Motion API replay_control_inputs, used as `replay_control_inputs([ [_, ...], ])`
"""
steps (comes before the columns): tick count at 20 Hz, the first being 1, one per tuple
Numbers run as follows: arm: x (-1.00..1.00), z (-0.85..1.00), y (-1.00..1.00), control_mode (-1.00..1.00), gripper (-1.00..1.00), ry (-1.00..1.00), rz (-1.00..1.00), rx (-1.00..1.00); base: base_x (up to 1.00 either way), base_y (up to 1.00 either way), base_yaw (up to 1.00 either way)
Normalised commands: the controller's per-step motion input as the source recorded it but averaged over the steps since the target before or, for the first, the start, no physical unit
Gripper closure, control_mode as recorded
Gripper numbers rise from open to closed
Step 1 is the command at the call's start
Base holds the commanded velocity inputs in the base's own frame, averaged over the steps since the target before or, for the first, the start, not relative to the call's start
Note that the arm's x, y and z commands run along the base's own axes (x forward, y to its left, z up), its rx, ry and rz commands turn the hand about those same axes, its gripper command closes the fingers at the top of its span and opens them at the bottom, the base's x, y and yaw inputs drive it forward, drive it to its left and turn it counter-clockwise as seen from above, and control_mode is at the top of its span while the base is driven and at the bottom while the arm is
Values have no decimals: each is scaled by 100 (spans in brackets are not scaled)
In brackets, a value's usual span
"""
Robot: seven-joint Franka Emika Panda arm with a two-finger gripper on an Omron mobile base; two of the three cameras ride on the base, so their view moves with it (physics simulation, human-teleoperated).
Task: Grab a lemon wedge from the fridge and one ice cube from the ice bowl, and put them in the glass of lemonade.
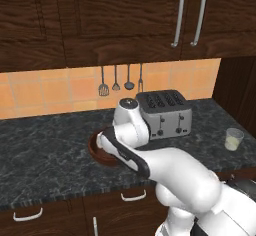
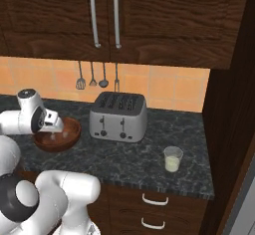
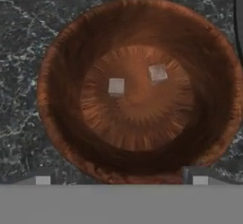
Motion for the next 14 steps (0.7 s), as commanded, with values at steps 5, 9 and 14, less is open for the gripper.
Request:
replay_control_inputs([
  [5,29,-16,9,-100,-100,20,0,0,0,0,0],
  [9,0,-54,0,-100,-100,10,0,-2,0,0,0],
  [14,8,-58,0,-100,-100,4,0,-2,0,0,0],
])
